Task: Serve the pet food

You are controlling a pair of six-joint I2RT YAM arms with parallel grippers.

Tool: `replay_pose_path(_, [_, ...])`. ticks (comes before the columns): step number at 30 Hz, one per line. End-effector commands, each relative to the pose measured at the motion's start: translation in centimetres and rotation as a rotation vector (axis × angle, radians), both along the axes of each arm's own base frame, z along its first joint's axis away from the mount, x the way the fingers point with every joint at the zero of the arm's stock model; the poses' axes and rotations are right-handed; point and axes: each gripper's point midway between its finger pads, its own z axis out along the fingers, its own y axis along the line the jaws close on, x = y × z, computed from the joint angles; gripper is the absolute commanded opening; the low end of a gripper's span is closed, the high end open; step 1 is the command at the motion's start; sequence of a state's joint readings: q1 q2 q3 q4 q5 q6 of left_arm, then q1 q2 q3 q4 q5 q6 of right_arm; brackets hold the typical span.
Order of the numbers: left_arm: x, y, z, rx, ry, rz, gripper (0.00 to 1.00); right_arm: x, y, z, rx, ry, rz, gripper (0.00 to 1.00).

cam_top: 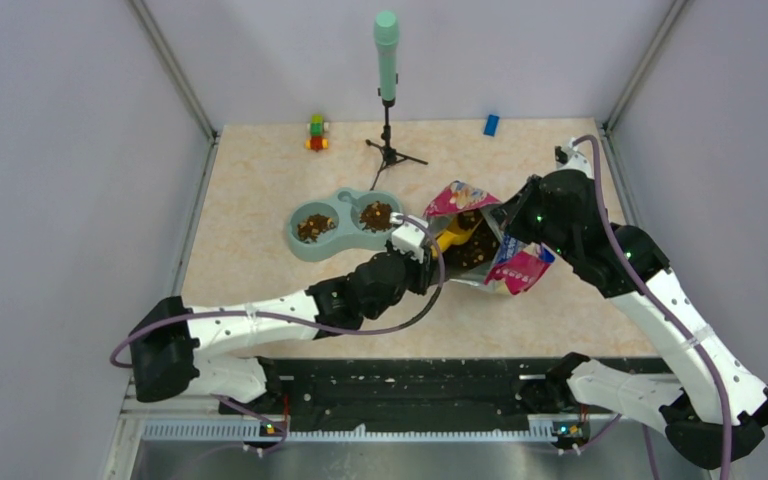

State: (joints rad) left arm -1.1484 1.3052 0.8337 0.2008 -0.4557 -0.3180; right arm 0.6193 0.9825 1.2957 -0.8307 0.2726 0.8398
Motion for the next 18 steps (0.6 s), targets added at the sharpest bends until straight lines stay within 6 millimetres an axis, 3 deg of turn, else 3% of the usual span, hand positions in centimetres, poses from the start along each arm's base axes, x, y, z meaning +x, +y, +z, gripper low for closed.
replay_pose_path(1, [-0.2,2.1,0.9,0.026,-0.053,0.025,0.00,0.5,-1.4,1.6,-0.005,-0.060,-0.059,0.00])
replay_pose_path(18, [-4.3,4.4,3.4,0.022,-0.099,-0.083,0.00,0.9,-1.3,1.8,-0.015,-0.060,-0.068,0.00])
